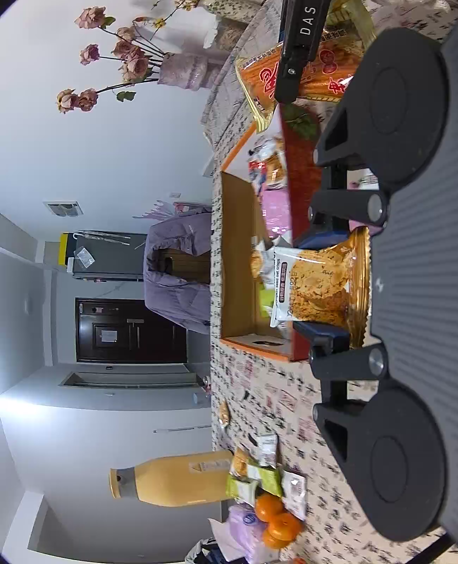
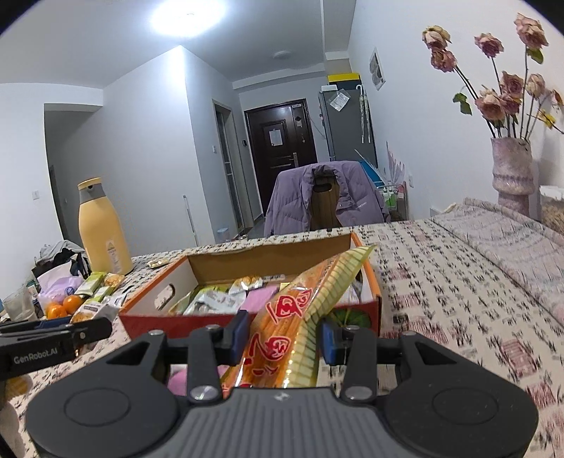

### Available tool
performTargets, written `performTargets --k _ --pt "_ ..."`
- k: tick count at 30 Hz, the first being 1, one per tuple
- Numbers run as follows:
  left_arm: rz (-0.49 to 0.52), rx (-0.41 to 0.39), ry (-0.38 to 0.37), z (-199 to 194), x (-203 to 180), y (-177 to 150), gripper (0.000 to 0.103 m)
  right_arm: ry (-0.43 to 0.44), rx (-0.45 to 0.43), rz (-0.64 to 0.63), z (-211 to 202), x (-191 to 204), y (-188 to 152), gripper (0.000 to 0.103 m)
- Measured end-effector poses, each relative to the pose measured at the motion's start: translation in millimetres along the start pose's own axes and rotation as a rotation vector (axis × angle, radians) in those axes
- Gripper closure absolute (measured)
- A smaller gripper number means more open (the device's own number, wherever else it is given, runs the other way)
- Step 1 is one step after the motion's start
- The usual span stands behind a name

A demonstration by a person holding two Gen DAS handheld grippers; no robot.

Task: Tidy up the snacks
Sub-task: 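Carry both packets over the box and open both tools to drop them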

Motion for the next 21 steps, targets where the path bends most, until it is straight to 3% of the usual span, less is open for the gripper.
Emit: performTargets --k 21 --pt "0.007 -0.004 -0.023 104 6 68 0.060 0.034 0.044 -0.003 112 6 71 0.063"
Point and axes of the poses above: each gripper's, at about its wrist camera, not at the fingertips, and z roughly the way its jaws point, x to its left, y to its top, the point moved 3 cm from there along z, roughly the way its jaws point, and after that the axes turned 12 degrees about -y, right-handed, at the moved point
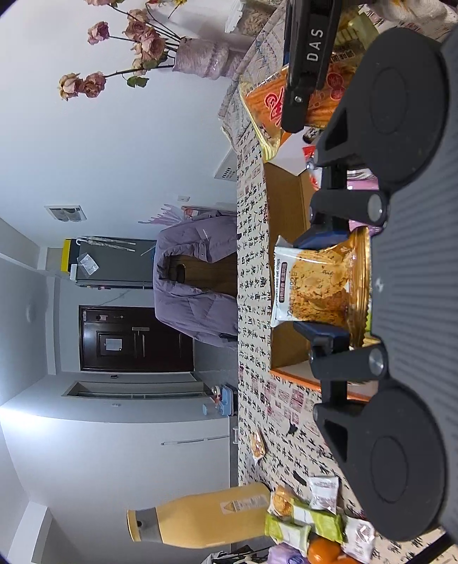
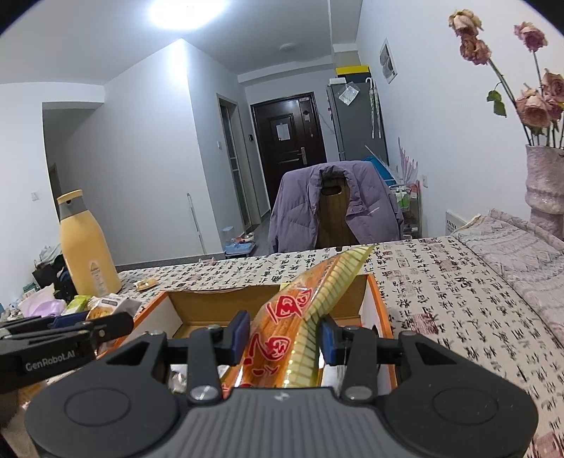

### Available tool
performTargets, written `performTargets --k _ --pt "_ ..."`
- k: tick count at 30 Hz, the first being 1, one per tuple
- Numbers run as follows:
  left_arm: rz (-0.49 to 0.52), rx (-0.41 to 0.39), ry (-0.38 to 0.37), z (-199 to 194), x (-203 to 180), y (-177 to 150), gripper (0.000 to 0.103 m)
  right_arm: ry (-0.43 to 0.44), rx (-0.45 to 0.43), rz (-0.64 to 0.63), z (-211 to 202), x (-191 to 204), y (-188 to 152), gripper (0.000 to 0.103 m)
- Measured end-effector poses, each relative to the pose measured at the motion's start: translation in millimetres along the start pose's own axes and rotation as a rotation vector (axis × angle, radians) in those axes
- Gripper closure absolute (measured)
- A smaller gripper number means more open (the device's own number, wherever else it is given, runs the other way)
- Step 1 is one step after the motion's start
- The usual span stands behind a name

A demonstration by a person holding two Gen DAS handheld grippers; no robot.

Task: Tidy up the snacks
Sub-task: 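Carry both packets over the box and open both tools to drop them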

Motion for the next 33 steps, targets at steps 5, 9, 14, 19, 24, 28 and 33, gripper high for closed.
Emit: performTargets --k 5,9,14,19,24,28,33 --pt "-0.006 0.016 0.005 26 5 6 0.060 0.007 0.025 -0.005 29 4 10 0.063" --pt "-0.025 0.022 0.014 43 13 8 0.060 0.018 0.037 -0.010 49 10 16 0.063" --pt "-0.050 0.017 0.032 57 21 7 0.060 0.024 0.035 -0.016 66 19 15 0.063" --pt "-0.075 0.022 0.054 66 31 2 0.060 0.040 0.032 -0.020 75 20 6 0.063" --pt "-0.070 0.038 0.055 69 35 -4 0.060 0.042 0.052 -0.033 79 21 -1 0.063" --pt "-0.093 0.041 0.067 68 40 -6 0.047 0.026 0.053 -0.043 77 21 -5 0.057" --pt "-0.126 0.009 0.116 62 50 -7 0.000 -0.004 0.031 -0.025 72 14 -6 0.000"
Point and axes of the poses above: each gripper's, at about its wrist camera, not at the fingertips, and z roughly the way its jaws point, x to its left, y to its top, the point moved 3 cm from there along z, roughly the way its jaws point, and after that the axes turned 12 degrees about -y, right-handed, at the moved point
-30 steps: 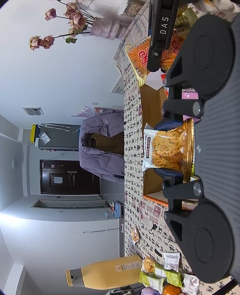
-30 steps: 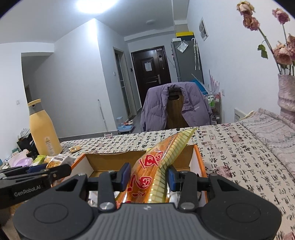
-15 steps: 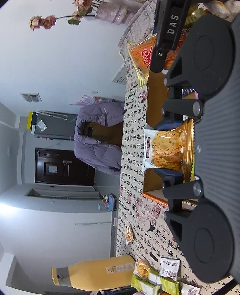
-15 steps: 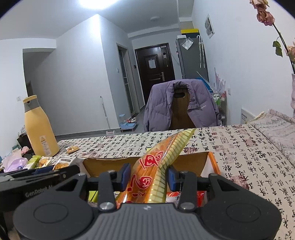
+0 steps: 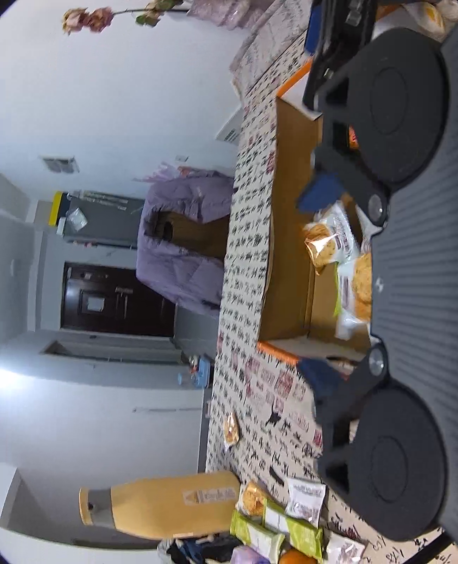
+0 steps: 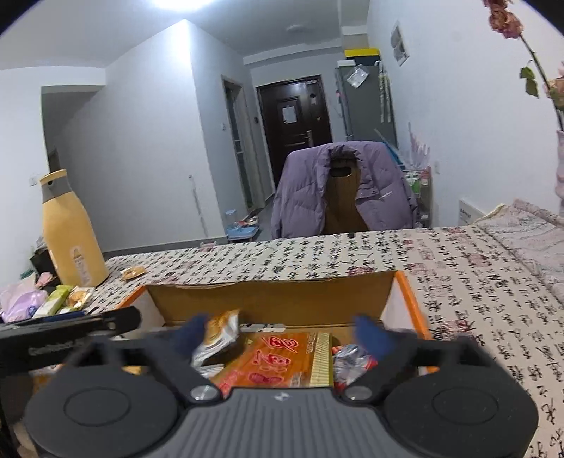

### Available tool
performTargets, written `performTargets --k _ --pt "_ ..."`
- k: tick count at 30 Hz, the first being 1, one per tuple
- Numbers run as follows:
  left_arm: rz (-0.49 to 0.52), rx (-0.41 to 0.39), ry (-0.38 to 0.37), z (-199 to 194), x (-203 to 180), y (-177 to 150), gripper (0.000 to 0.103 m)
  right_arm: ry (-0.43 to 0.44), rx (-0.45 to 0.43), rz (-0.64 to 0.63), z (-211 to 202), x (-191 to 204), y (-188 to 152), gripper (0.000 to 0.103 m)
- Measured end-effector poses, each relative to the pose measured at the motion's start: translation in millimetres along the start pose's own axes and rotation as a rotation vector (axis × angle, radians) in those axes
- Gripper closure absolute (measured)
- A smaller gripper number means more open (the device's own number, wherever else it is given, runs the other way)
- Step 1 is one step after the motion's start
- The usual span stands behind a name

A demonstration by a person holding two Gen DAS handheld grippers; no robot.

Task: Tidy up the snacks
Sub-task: 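Carry both packets over the box and open both tools to drop them, then withdraw both tools from the box and lower them toward the snacks in front of it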

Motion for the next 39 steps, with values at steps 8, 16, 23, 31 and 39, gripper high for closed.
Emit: performTargets --k 8,16,23,31,39 --pt "0.000 -0.008 0.015 -2 -1 2 0.000 -0.022 0.000 -0.004 -1 -1 1 0.000" --pt "0.002 -0.021 0.011 -16 -8 13 0.000 -0.051 -0.005 -0.020 -13 1 5 0.000" --pt "0.018 -0.027 -0.001 -40 -11 14 0.000 -0.076 -0.004 -0.046 -38 6 2 0.000" --pt "0.021 -0.021 -0.007 -76 -4 0 0.000 -0.085 0.014 -0.051 -72 10 -14 0.000" --pt "0.033 0.003 -0.030 -110 5 -28 0.000 -0.105 0.026 -0.074 -106 18 -37 0.000"
Point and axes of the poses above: each gripper's, at about its wrist camera, not at the fingertips, and z roughly the way its jaws point, x to its left, y to its top, the point moved 3 cm from there along z, roughly the way its jaws point, and after that the axes turned 12 degrees about -y, right-handed, at the moved point
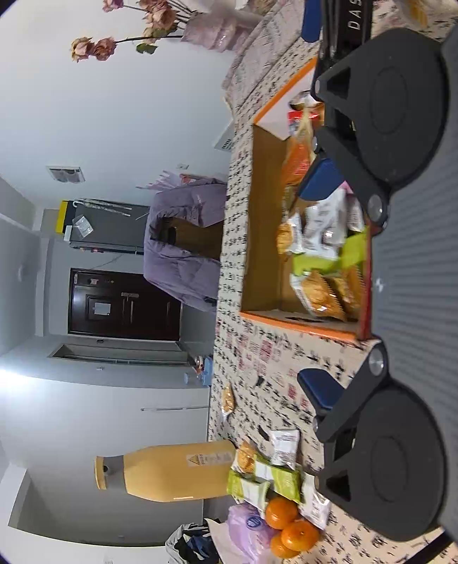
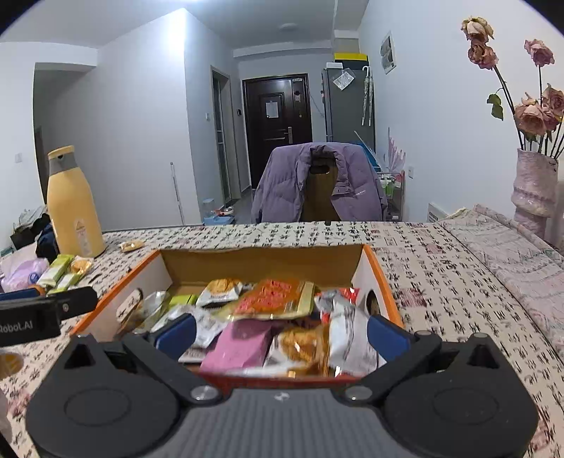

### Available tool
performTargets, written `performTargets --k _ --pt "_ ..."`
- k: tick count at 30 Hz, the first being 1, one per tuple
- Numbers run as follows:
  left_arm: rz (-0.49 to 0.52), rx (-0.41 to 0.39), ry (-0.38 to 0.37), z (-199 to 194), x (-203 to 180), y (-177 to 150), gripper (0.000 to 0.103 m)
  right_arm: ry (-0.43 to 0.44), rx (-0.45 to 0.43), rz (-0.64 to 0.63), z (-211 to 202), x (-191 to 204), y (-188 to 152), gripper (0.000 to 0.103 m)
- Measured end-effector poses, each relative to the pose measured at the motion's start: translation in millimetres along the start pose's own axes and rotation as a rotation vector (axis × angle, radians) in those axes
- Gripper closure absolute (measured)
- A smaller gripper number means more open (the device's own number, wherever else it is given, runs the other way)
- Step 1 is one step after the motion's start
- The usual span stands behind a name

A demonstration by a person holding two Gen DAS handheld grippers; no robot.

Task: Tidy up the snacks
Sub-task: 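Withdraw both tools from the box and lower them toward the snacks in front of it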

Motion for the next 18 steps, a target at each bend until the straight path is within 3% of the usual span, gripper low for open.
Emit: performTargets --k 18 --pt "0.024 0.107 -0.053 -35 11 -67 0.000 -0.045 0.137 -0.033 -32 19 -78 0.000"
Point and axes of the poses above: each gripper's, at about its wrist camera, not at the fingertips, and z roughly the way its jaws point, x to its left, y to its top, the point moved 3 cm from there along z, roughly the way its jaws point, and after that the axes turned 12 degrees about -y, right-handed, at the moved point
